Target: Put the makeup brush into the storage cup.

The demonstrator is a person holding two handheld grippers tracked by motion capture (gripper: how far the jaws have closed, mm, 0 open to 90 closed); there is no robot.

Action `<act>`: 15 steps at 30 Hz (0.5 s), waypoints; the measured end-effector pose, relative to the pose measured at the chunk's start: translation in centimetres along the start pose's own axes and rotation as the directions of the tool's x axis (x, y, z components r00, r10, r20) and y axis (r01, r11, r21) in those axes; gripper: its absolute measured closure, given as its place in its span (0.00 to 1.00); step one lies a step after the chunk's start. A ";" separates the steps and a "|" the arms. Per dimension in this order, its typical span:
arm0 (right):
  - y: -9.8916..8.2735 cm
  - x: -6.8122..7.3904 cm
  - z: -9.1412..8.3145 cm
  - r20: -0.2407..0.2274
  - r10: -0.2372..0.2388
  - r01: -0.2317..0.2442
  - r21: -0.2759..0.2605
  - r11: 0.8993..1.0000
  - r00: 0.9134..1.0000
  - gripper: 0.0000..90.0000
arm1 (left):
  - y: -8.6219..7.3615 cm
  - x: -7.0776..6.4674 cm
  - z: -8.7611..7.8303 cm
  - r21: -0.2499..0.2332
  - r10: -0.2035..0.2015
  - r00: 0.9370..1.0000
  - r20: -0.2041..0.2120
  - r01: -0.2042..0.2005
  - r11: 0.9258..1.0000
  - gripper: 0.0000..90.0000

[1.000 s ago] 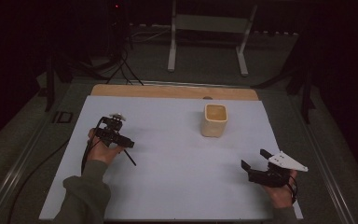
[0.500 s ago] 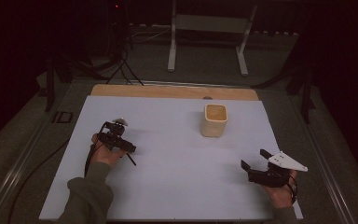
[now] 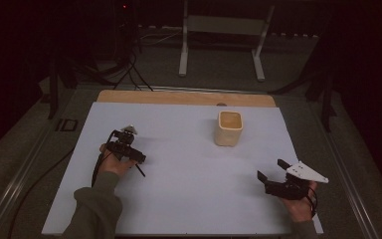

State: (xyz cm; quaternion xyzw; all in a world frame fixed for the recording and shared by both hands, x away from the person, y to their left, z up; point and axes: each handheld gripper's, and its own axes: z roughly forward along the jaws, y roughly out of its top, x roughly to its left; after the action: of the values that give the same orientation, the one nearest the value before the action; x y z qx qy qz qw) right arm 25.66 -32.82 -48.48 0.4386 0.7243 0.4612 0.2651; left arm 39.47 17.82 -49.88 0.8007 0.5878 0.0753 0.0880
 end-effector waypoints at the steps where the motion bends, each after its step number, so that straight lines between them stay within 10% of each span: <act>1: 0.0 0.0 0.0 0.000 0.000 0.000 0.000 1.000 1.000 0.11 | 0.0 0.0 0.0 0.002 -0.004 1.000 0.000 0.004 1.000 0.09; 6: 0.0 0.0 0.0 0.000 -0.001 0.001 0.001 1.000 1.000 0.11 | 0.0 0.3 -0.4 0.009 -0.016 1.000 0.024 0.016 1.000 0.27; 15: 0.0 0.0 0.0 -0.001 -0.001 0.001 0.001 1.000 1.000 0.11 | 0.4 -0.3 -1.1 0.076 0.098 0.994 0.044 -0.101 0.992 0.96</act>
State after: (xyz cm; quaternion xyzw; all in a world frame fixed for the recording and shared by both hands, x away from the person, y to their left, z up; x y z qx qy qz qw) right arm 25.67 -32.85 -48.50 0.4382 0.7248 0.4610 0.2648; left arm 39.48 17.44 -48.71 0.8332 0.5477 0.0404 0.0646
